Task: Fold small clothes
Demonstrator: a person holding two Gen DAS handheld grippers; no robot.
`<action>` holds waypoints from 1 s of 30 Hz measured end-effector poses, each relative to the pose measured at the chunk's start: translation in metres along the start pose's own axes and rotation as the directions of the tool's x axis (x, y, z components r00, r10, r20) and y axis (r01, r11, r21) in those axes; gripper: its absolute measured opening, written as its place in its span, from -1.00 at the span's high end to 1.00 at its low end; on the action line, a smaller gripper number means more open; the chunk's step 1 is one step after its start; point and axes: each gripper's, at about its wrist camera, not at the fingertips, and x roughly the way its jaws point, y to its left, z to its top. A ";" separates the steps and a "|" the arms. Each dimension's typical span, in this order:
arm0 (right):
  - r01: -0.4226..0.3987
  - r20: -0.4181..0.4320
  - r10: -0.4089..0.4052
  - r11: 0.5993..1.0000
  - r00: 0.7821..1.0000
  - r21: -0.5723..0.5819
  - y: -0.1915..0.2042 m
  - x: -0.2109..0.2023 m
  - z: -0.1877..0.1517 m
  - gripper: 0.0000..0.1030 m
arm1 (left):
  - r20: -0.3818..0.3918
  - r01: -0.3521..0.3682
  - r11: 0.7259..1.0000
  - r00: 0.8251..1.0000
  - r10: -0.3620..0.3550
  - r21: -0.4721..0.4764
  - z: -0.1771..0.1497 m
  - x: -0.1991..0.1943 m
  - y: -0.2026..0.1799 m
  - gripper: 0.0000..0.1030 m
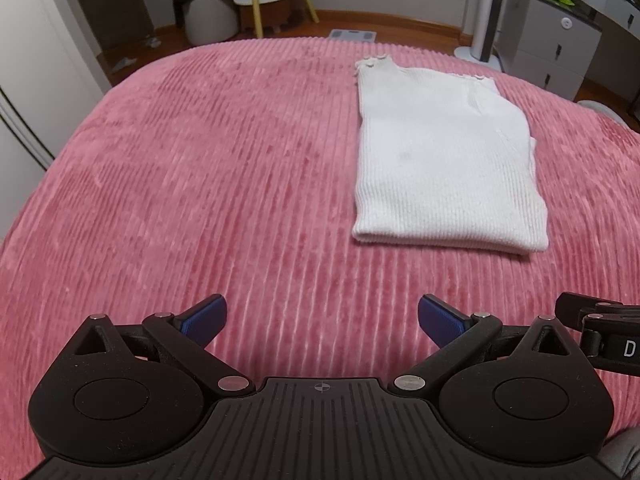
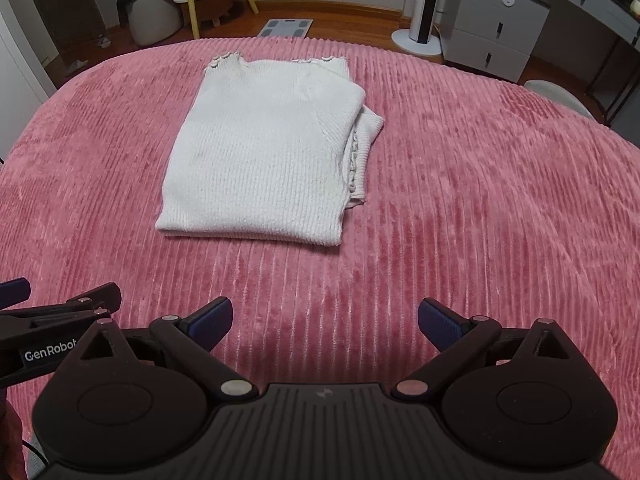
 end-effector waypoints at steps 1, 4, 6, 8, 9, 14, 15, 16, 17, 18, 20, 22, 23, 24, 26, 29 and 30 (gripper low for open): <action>-0.001 0.000 0.001 1.000 1.000 0.001 0.000 0.000 0.000 -0.92 | 0.001 0.001 1.000 1.000 -0.001 0.001 0.000 0.000 0.000 -1.00; -0.005 0.000 0.005 1.000 1.000 0.002 0.000 0.000 0.000 -0.92 | 0.002 0.000 1.000 1.000 0.000 0.001 0.000 0.000 0.000 -1.00; -0.006 0.001 0.006 1.000 1.000 0.000 0.000 0.000 0.000 -0.92 | 0.002 0.000 1.000 1.000 0.000 0.002 0.000 0.000 0.000 -1.00; -0.005 0.001 0.005 1.000 1.000 0.000 0.000 0.000 0.001 -0.92 | 0.004 -0.003 1.000 1.000 0.002 0.002 0.000 0.000 0.000 -1.00; -0.006 0.001 0.006 1.000 1.000 0.001 0.000 0.000 0.001 -0.92 | 0.004 -0.003 1.000 1.000 0.003 0.003 0.000 0.000 0.000 -1.00; -0.006 0.000 0.006 1.000 1.000 0.003 0.000 0.001 0.000 -0.92 | 0.001 -0.001 1.000 1.000 0.001 0.003 0.000 0.001 0.000 -1.00; -0.006 0.000 0.006 1.000 1.000 0.004 0.000 0.001 0.001 -0.92 | 0.001 -0.002 1.000 1.000 0.002 0.005 0.000 0.001 -0.001 -1.00; -0.007 0.000 0.007 1.000 1.000 0.004 0.000 0.001 0.001 -0.92 | 0.000 -0.005 1.000 1.000 0.005 0.005 0.000 0.001 -0.001 -1.00; -0.009 0.000 0.009 1.000 1.000 0.003 0.000 0.000 0.001 -0.92 | 0.000 -0.005 1.000 1.000 0.005 0.004 -0.001 0.001 -0.001 -1.00; -0.008 0.001 0.008 1.000 1.000 0.003 0.000 0.000 0.001 -0.92 | -0.001 -0.004 1.000 1.000 0.004 0.004 -0.001 0.002 -0.001 -1.00; -0.009 0.004 0.009 1.000 1.000 0.003 0.000 0.000 0.001 -0.92 | -0.002 -0.002 1.000 1.000 0.002 0.003 -0.001 0.002 -0.001 -1.00; -0.011 0.005 0.011 1.000 1.000 0.003 0.000 -0.001 0.001 -0.92 | -0.002 -0.004 1.000 1.000 0.004 0.004 -0.001 0.002 -0.002 -1.00; -0.010 0.006 0.010 1.000 1.000 0.005 0.000 -0.001 0.001 -0.92 | -0.002 -0.004 1.000 1.000 0.004 0.005 -0.002 0.002 -0.002 -1.00; -0.010 0.006 0.010 1.000 1.000 0.006 0.000 -0.001 0.001 -0.92 | -0.002 -0.004 1.000 1.000 0.004 0.006 -0.002 0.002 -0.002 -1.00; -0.013 0.006 0.013 1.000 1.000 0.007 0.000 -0.001 0.001 -0.92 | -0.003 -0.004 1.000 1.000 0.004 0.003 -0.002 0.002 -0.002 -1.00; -0.015 0.007 0.015 1.000 1.000 0.007 0.000 -0.001 0.001 -0.92 | -0.004 0.002 1.000 1.000 -0.002 -0.001 -0.002 0.002 -0.001 -1.00; -0.015 0.008 0.015 1.000 1.000 0.007 0.000 -0.001 0.001 -0.92 | -0.004 0.002 1.000 1.000 -0.002 -0.001 -0.002 0.002 -0.002 -1.00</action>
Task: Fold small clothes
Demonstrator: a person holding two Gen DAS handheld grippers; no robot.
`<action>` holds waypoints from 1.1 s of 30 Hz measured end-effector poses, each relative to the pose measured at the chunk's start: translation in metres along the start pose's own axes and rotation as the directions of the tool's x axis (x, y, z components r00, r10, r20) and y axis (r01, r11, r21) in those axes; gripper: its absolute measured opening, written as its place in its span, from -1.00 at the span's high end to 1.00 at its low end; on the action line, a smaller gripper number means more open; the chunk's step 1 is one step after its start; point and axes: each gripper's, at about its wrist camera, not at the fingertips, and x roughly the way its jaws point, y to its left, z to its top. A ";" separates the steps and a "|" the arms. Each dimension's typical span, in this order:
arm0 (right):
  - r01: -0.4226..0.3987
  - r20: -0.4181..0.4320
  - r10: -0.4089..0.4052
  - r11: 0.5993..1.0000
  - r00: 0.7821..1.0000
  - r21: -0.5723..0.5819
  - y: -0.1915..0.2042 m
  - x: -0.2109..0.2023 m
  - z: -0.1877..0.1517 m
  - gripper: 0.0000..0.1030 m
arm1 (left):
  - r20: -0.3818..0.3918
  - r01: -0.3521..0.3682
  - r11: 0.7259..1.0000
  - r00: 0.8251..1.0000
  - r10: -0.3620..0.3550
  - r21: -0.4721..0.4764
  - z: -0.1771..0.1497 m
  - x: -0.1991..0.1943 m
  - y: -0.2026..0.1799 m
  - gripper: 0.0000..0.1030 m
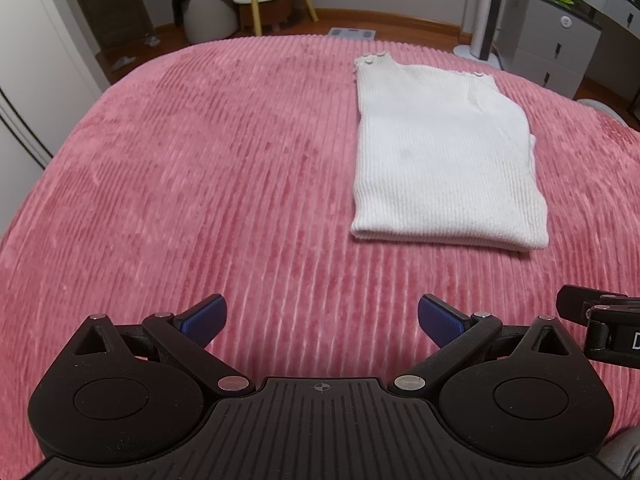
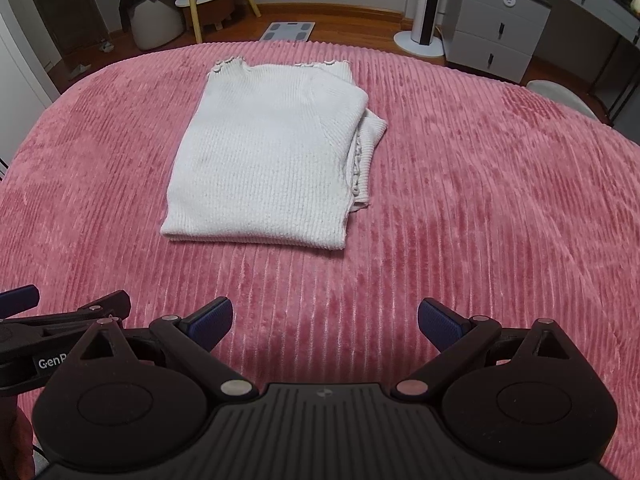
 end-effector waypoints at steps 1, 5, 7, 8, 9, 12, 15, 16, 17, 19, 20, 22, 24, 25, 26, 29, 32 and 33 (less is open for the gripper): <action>0.000 0.001 0.000 1.000 1.000 0.000 0.000 0.000 0.000 -0.92 | 0.000 -0.001 1.000 1.000 0.001 0.001 0.000 0.000 0.000 -1.00; -0.002 0.002 0.002 1.000 1.000 -0.001 0.001 -0.001 -0.001 -0.92 | -0.001 -0.002 1.000 1.000 0.002 0.000 0.000 0.000 0.000 -1.00; -0.004 0.004 0.004 1.000 1.000 -0.005 0.001 -0.002 -0.001 -0.92 | -0.001 -0.001 1.000 1.000 0.001 0.000 0.000 0.001 0.000 -1.00; -0.003 0.006 0.003 1.000 1.000 -0.006 0.001 -0.002 -0.001 -0.92 | -0.001 -0.002 1.000 1.000 0.002 0.000 0.000 0.001 0.000 -1.00; -0.003 0.008 0.003 1.000 1.000 -0.007 0.002 -0.002 -0.001 -0.92 | -0.001 -0.001 1.000 1.000 0.001 -0.001 0.000 0.001 0.000 -1.00; -0.003 0.008 0.003 1.000 1.000 -0.007 0.002 -0.002 -0.001 -0.92 | 0.000 0.001 1.000 1.000 -0.001 -0.001 -0.001 0.001 0.000 -1.00; -0.003 0.009 0.004 1.000 1.000 -0.009 0.002 -0.003 -0.001 -0.92 | 0.001 0.001 1.000 1.000 -0.001 0.000 -0.001 0.001 -0.001 -1.00; -0.003 0.011 0.003 1.000 1.000 -0.010 0.003 -0.003 -0.001 -0.92 | 0.000 0.000 1.000 1.000 0.000 -0.001 -0.001 0.001 0.000 -1.00; -0.003 0.012 0.003 1.000 1.000 -0.011 0.003 -0.003 -0.001 -0.92 | 0.000 0.000 1.000 1.000 0.000 -0.001 -0.001 0.001 -0.001 -1.00; -0.003 0.014 0.003 1.000 1.000 -0.013 0.003 -0.003 -0.001 -0.92 | 0.001 0.001 1.000 1.000 -0.001 0.000 -0.001 0.000 -0.001 -1.00; -0.003 0.014 0.003 1.000 1.000 -0.013 0.003 -0.003 -0.001 -0.92 | 0.002 0.000 1.000 1.000 0.000 0.002 -0.001 0.000 -0.001 -1.00; -0.003 0.013 0.004 1.000 1.000 -0.013 0.003 -0.003 -0.001 -0.92 | 0.003 -0.002 1.000 1.000 0.002 0.003 -0.001 0.001 -0.001 -1.00; -0.003 0.013 0.004 1.000 1.000 -0.013 0.003 -0.004 -0.001 -0.92 | 0.003 0.001 1.000 1.000 -0.001 0.000 -0.001 0.001 -0.001 -1.00; -0.003 0.013 0.003 1.000 1.000 -0.013 0.003 -0.004 -0.001 -0.92 | 0.002 0.002 1.000 1.000 -0.002 -0.002 -0.001 0.001 -0.001 -1.00; -0.003 0.013 0.003 1.000 1.000 -0.012 0.003 -0.004 -0.001 -0.92 | 0.003 0.002 1.000 1.000 -0.002 -0.003 -0.001 0.001 0.000 -1.00; -0.006 0.016 0.006 1.000 1.000 -0.012 0.003 -0.005 -0.001 -0.92 | 0.003 0.002 1.000 1.000 -0.002 -0.004 0.000 0.001 0.000 -1.00; -0.004 0.016 0.004 1.000 1.000 -0.012 0.003 -0.005 -0.001 -0.92 | 0.005 0.003 1.000 1.000 -0.003 -0.006 0.000 0.000 0.000 -1.00; -0.005 0.017 0.005 1.000 1.000 -0.012 0.003 -0.005 -0.001 -0.92 | 0.005 0.003 1.000 1.000 -0.003 -0.005 0.000 0.000 0.000 -1.00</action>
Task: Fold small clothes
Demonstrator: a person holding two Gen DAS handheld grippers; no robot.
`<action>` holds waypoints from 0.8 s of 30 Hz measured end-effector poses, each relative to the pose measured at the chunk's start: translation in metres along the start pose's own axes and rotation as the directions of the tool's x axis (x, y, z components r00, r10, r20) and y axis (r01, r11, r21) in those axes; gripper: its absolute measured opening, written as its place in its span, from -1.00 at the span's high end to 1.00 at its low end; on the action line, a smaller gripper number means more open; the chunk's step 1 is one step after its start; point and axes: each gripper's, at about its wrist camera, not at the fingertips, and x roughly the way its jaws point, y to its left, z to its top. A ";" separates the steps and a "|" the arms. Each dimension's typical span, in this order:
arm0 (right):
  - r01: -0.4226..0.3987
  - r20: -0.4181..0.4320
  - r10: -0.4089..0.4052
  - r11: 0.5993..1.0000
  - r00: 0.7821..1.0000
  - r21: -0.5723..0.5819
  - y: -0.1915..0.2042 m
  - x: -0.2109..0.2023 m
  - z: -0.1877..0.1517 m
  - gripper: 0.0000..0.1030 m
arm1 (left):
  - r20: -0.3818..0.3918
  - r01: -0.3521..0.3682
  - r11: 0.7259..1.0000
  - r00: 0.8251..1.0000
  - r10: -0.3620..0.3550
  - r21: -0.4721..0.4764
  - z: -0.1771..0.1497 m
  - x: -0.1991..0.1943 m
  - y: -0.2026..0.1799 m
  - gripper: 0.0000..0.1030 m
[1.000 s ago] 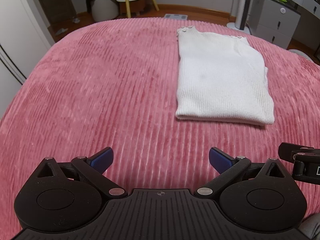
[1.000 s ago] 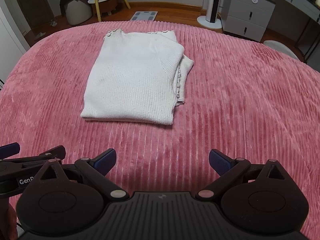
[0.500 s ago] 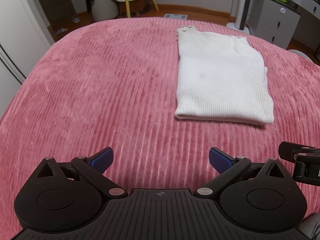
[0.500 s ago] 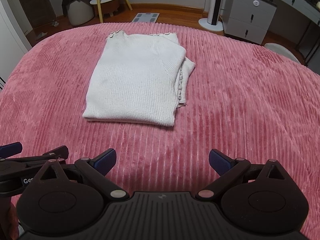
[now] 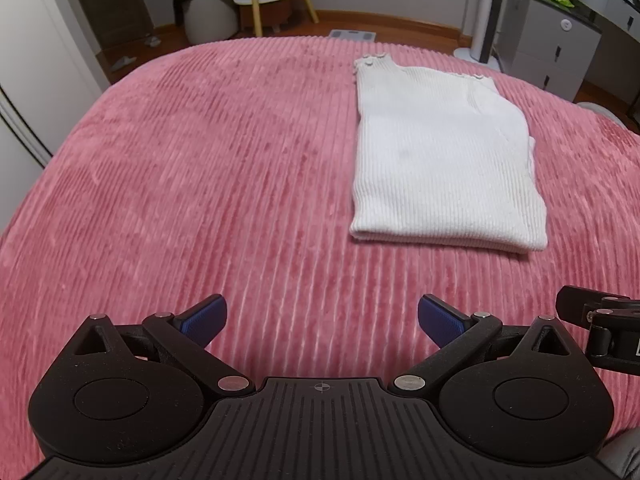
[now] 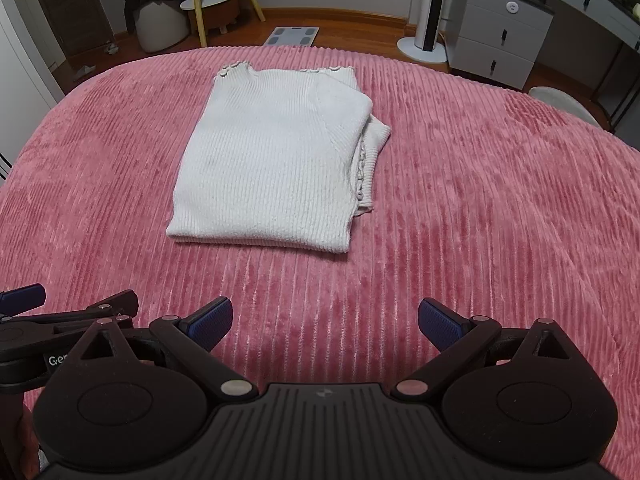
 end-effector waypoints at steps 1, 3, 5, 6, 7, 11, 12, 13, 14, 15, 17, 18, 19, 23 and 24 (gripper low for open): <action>0.000 0.000 0.000 1.000 1.000 -0.001 0.000 0.000 0.000 -0.92 | -0.001 -0.001 1.000 1.000 0.001 0.000 0.000 0.000 0.000 -1.00; -0.001 0.001 0.001 1.000 1.000 -0.001 0.000 0.000 0.000 -0.92 | -0.001 -0.001 1.000 1.000 0.001 0.001 0.000 0.000 0.000 -1.00; -0.002 0.001 0.002 1.000 1.000 -0.003 0.001 0.000 0.000 -0.92 | -0.002 -0.001 1.000 1.000 0.001 0.002 0.000 0.000 -0.001 -1.00; -0.002 0.002 0.002 1.000 1.000 -0.004 0.001 0.000 0.000 -0.92 | -0.003 -0.001 1.000 1.000 0.001 0.003 -0.001 0.000 -0.001 -1.00; -0.002 0.001 0.002 1.000 1.000 -0.006 0.002 0.000 0.000 -0.92 | -0.003 -0.002 1.000 1.000 0.002 0.003 -0.001 0.000 -0.001 -1.00; 0.001 0.001 -0.001 1.000 1.000 -0.007 0.002 0.000 0.000 -0.92 | -0.003 -0.002 1.000 1.000 0.002 0.002 -0.001 0.000 -0.001 -1.00; 0.001 0.002 -0.001 1.000 1.000 -0.006 0.002 0.000 0.000 -0.92 | -0.003 -0.002 1.000 1.000 0.002 0.002 0.000 0.000 -0.001 -1.00; 0.000 0.002 0.000 1.000 1.000 -0.005 0.002 0.000 0.000 -0.92 | -0.002 0.000 1.000 1.000 0.000 0.002 0.000 0.000 -0.001 -1.00; -0.001 0.002 0.001 1.000 1.000 -0.004 0.002 0.000 0.000 -0.92 | -0.001 0.001 1.000 1.000 -0.001 0.001 -0.001 0.000 -0.001 -1.00; -0.001 0.002 0.001 1.000 1.000 -0.004 0.002 0.000 0.000 -0.92 | -0.001 0.002 1.000 1.000 -0.002 0.000 -0.001 0.000 -0.001 -1.00; 0.001 0.002 -0.001 1.000 1.000 -0.004 0.002 0.000 0.000 -0.92 | 0.001 0.004 1.000 1.000 -0.004 -0.002 -0.001 0.001 -0.001 -1.00; 0.001 0.001 -0.001 1.000 1.000 -0.006 0.002 0.000 0.000 -0.92 | 0.001 0.004 1.000 1.000 -0.004 -0.002 -0.002 0.001 -0.001 -1.00; 0.001 0.001 -0.001 1.000 1.000 -0.005 0.002 0.000 0.000 -0.92 | 0.001 0.004 1.000 1.000 -0.004 -0.001 -0.002 0.001 -0.001 -1.00; 0.001 0.004 -0.001 1.000 1.000 -0.009 0.003 0.000 0.001 -0.92 | 0.007 0.007 1.000 1.000 -0.007 0.011 -0.001 0.000 -0.002 -1.00; 0.001 0.004 -0.001 1.000 1.000 -0.008 0.003 0.000 0.001 -0.92 | 0.008 0.010 1.000 1.000 -0.010 0.013 -0.001 0.000 -0.003 -1.00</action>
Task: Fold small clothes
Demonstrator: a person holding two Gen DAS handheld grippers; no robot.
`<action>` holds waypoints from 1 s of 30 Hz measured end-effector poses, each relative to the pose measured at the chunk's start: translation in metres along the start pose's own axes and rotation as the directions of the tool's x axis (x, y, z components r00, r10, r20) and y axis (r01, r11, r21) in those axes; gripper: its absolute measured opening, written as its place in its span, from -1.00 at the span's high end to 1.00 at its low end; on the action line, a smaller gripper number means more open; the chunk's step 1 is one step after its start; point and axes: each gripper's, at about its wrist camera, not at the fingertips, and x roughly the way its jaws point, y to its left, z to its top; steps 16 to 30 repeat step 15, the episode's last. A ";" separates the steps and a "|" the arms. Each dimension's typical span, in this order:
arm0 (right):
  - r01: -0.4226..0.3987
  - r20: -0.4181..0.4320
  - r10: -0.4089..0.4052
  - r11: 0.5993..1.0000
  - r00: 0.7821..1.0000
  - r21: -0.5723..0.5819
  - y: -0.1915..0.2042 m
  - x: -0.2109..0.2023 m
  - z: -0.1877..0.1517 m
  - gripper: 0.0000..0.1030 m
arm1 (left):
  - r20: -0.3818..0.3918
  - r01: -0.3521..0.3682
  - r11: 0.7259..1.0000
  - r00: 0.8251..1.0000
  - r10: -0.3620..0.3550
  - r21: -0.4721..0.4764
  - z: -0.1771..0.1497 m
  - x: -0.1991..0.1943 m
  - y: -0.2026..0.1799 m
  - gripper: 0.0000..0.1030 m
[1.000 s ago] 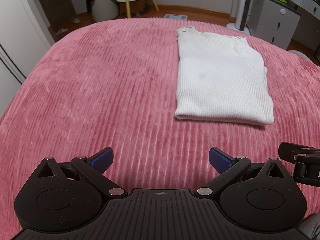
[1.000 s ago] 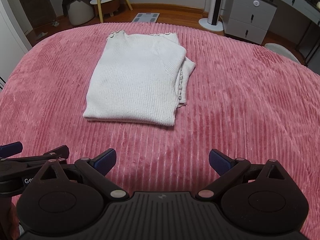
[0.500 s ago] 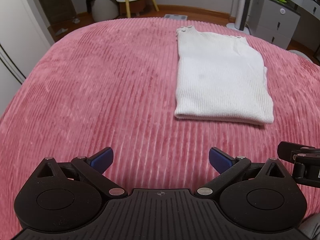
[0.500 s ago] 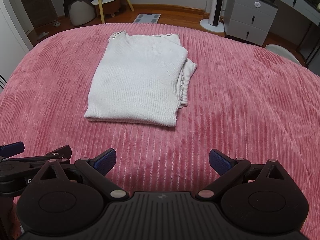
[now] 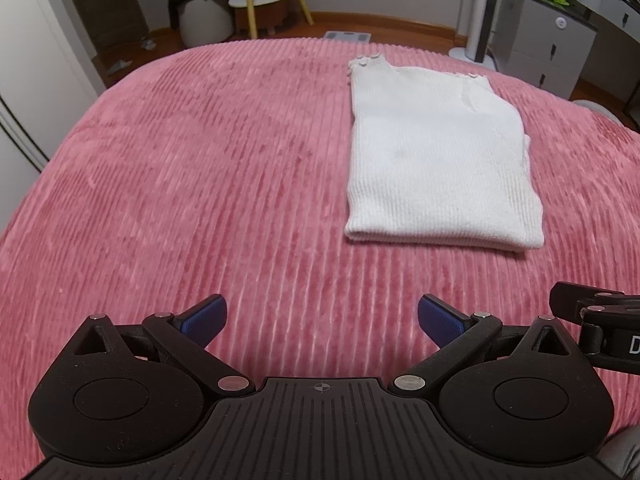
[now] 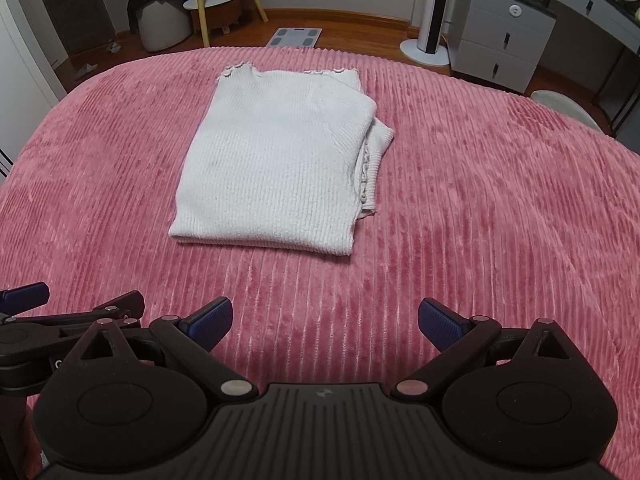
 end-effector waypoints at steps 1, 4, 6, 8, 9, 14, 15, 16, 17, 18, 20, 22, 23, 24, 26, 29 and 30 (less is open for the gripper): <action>0.000 0.000 0.000 1.000 1.000 0.001 0.000 0.000 0.000 -0.92 | 0.001 0.005 1.000 1.000 -0.005 0.001 0.000 0.000 0.000 -1.00; 0.000 0.000 0.000 1.000 1.000 0.000 0.000 0.000 0.000 -0.92 | 0.005 0.016 1.000 1.000 -0.016 0.000 0.001 -0.001 -0.001 -1.00; 0.001 0.000 -0.001 1.000 1.000 0.000 0.000 0.000 0.000 -0.92 | 0.019 0.013 1.000 1.000 -0.013 0.007 0.001 -0.002 -0.002 -1.00; 0.002 0.003 -0.002 1.000 1.000 0.000 0.000 0.000 0.000 -0.92 | 0.036 0.005 1.000 0.999 -0.006 0.017 0.000 -0.003 -0.003 -1.00; 0.002 0.003 -0.002 1.000 1.000 -0.001 0.000 0.000 0.001 -0.92 | 0.038 0.000 1.000 0.999 -0.001 0.024 -0.001 -0.003 -0.004 -1.00; 0.002 0.001 -0.002 1.000 1.000 0.001 -0.002 0.002 0.001 -0.92 | 0.029 -0.028 0.999 0.999 0.027 0.038 0.000 -0.001 -0.006 -1.00; 0.001 0.001 -0.001 1.000 1.000 0.001 -0.001 0.002 0.000 -0.92 | 0.026 -0.025 0.999 0.999 0.024 0.037 0.000 -0.001 -0.005 -1.00; 0.001 0.001 -0.001 1.000 1.000 0.001 -0.001 0.002 0.000 -0.92 | 0.026 -0.025 0.999 0.999 0.024 0.037 0.000 -0.001 -0.005 -1.00; 0.001 0.001 -0.001 1.000 1.000 0.001 -0.001 0.002 0.000 -0.92 | 0.026 -0.025 0.999 0.999 0.024 0.037 0.000 -0.001 -0.005 -1.00; 0.001 0.001 -0.001 1.000 1.000 0.001 -0.001 0.002 0.000 -0.92 | 0.026 -0.025 0.999 0.999 0.024 0.037 0.000 -0.001 -0.005 -1.00; 0.001 0.001 -0.001 1.000 1.000 0.001 -0.001 0.002 0.000 -0.92 | 0.026 -0.025 0.999 0.999 0.024 0.037 0.000 -0.001 -0.005 -1.00; 0.001 0.001 -0.001 1.000 1.000 0.001 -0.001 0.002 0.000 -0.92 | 0.026 -0.025 0.999 0.999 0.024 0.037 0.000 -0.001 -0.005 -1.00; 0.001 0.001 -0.001 1.000 1.000 0.001 -0.001 0.002 0.000 -0.92 | 0.026 -0.025 0.999 0.999 0.024 0.037 0.000 -0.001 -0.005 -1.00; 0.001 0.001 -0.001 1.000 1.000 0.001 -0.001 0.002 0.000 -0.92 | 0.026 -0.025 0.999 0.999 0.024 0.037 0.000 -0.001 -0.005 -1.00; 0.001 0.001 -0.001 1.000 1.000 0.001 -0.001 0.002 0.000 -0.92 | 0.026 -0.025 0.999 0.999 0.024 0.037 0.000 -0.001 -0.005 -1.00; 0.001 0.001 -0.001 1.000 1.000 0.001 -0.001 0.002 0.000 -0.92 | 0.026 -0.025 0.999 0.999 0.024 0.037 0.000 -0.001 -0.005 -1.00; 0.001 0.001 -0.001 1.000 1.000 0.001 -0.001 0.002 0.000 -0.92 | 0.026 -0.025 0.999 0.999 0.024 0.037 0.000 -0.001 -0.005 -1.00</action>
